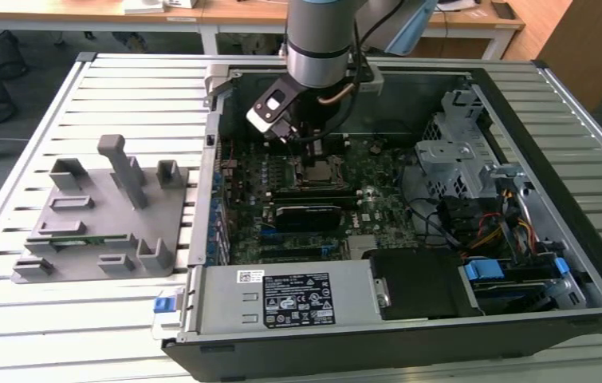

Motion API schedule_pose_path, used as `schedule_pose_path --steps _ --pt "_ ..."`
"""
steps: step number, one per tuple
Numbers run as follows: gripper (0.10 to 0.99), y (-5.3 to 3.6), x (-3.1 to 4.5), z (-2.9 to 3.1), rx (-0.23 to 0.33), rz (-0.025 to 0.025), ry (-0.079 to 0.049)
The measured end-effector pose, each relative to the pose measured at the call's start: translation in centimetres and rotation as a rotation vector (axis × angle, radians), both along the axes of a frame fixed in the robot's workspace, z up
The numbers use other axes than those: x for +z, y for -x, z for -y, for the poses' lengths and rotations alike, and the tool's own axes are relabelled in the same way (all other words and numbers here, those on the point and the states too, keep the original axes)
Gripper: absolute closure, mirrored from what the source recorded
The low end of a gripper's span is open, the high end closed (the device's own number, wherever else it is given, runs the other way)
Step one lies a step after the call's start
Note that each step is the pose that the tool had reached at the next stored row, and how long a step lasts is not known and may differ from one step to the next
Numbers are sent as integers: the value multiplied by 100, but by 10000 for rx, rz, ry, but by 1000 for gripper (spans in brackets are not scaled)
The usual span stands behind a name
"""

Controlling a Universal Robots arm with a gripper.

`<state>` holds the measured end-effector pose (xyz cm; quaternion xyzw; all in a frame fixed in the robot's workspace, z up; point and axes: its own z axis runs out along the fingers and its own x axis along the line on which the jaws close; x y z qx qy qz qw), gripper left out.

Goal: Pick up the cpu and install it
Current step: 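Close the cpu cover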

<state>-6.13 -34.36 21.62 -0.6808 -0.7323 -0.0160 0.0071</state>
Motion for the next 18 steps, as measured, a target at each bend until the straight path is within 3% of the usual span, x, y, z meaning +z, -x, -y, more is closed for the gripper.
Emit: schedule_pose_path --steps 18 --pt "980 35 -152 -6 2 -1 2"
